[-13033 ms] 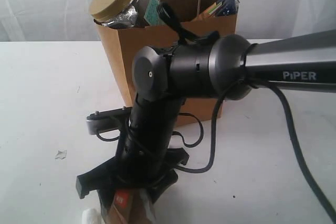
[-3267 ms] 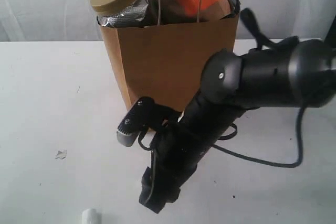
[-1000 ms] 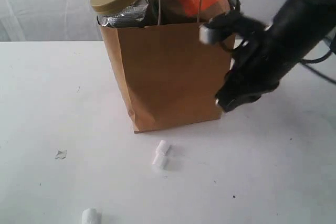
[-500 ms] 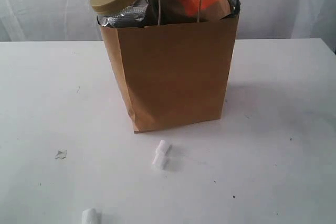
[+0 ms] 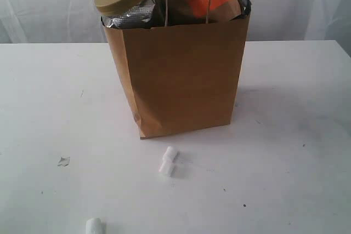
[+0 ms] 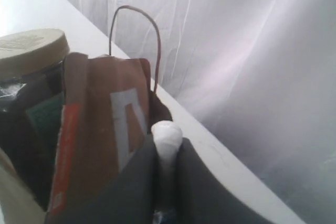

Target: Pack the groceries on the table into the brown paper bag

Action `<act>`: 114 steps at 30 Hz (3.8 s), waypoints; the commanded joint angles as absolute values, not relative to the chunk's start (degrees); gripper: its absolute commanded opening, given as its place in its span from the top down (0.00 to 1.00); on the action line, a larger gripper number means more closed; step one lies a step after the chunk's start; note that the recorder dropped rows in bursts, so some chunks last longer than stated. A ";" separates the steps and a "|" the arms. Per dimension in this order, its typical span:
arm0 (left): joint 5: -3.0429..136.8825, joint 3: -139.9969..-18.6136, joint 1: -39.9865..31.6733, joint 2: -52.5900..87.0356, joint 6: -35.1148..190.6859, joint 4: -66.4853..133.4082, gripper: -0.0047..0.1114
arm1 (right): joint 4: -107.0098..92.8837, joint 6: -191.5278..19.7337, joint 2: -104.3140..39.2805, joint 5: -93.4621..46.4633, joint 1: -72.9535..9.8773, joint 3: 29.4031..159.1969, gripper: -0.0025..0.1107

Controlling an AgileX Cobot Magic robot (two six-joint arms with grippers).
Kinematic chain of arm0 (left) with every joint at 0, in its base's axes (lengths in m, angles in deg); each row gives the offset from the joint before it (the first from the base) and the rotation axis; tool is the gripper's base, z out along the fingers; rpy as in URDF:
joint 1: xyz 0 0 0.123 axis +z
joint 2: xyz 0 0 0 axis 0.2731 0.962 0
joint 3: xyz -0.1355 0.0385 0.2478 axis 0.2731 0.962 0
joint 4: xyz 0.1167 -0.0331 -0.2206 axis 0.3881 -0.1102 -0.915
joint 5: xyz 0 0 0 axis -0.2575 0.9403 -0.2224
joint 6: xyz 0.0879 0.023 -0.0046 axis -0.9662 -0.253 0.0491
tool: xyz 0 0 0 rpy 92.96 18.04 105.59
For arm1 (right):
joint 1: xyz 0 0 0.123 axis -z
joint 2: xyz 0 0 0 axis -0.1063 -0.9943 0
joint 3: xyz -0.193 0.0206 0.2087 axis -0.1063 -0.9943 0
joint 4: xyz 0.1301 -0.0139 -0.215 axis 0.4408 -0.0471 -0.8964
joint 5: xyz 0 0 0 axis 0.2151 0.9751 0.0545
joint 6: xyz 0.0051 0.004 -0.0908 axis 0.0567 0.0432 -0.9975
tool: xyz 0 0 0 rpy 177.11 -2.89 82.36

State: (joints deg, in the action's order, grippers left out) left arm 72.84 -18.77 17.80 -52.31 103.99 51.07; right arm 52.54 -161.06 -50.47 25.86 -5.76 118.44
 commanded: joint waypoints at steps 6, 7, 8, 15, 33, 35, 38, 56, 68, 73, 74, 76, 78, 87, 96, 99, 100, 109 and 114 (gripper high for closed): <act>72.67 -18.61 17.84 -52.59 104.08 51.04 0.96 | 60.98 -165.02 -58.75 28.27 -5.63 118.88 0.98; 72.67 -18.61 17.84 -52.59 104.08 51.04 0.96 | 62.74 -165.30 -59.48 28.36 -5.76 118.88 0.98; 72.67 -18.61 17.84 -52.59 104.08 51.04 0.96 | 64.60 -165.86 -60.04 28.36 -5.87 118.88 0.98; 72.67 -18.61 17.84 -52.59 104.08 51.04 0.96 | 70.68 -168.99 -63.41 32.91 -7.38 118.88 0.98; 72.67 -18.61 17.84 -52.59 104.08 51.04 0.96 | 67.27 -167.37 -67.12 33.17 -7.84 118.78 0.68; 72.67 -18.61 17.84 -52.59 104.08 51.04 0.96 | 67.27 -167.37 -67.12 33.17 -7.84 118.78 0.60; 72.67 -18.61 17.84 -52.59 104.08 51.04 0.96 | 67.27 -167.16 -67.12 33.17 -7.84 118.78 0.55; 72.67 -18.61 17.84 -52.59 104.08 51.04 0.96 | 45.32 -155.05 -54.99 29.01 -4.96 118.78 0.60; 72.67 -18.61 17.84 -52.59 104.08 51.04 0.96 | 2.64 -116.46 -48.37 30.95 -4.96 118.78 0.97; 72.67 -18.61 17.84 -52.59 104.08 51.04 0.96 | 0.34 -102.53 -47.40 46.46 -4.96 114.57 0.98; 72.56 -18.61 17.84 -52.59 104.08 51.04 0.96 | 1.97 -102.37 -47.14 46.46 -4.96 113.40 0.98; 72.56 -18.61 17.84 -52.59 104.08 51.04 0.96 | 12.44 -106.06 -45.65 46.46 -5.64 107.10 0.98; 72.56 -18.61 17.84 -52.59 104.08 51.04 0.96 | 16.96 -110.51 -44.24 46.46 -6.93 103.18 0.98; 56.84 -18.61 17.84 -52.59 131.79 38.34 0.96 | 23.00 -118.73 -45.24 46.46 -21.13 88.16 0.98; 39.65 -18.61 18.06 -52.59 126.89 32.79 0.96 | 23.16 -122.50 -47.25 33.78 -29.00 88.16 0.98; 44.47 -27.19 18.06 -46.60 116.46 31.98 0.96 | 23.05 -122.25 -47.25 30.06 -29.00 88.16 0.98; 47.76 -29.98 17.94 -43.36 116.05 35.32 0.96 | 23.05 -122.25 -47.25 29.63 -29.00 88.16 0.98; 85.55 -49.52 8.41 -12.53 110.30 54.58 0.96 | 23.15 -122.25 -47.25 29.49 -29.00 88.16 0.98; 103.12 -53.64 5.77 0.73 84.81 35.13 0.96 | 23.40 -122.25 -47.25 29.60 -29.00 88.16 0.98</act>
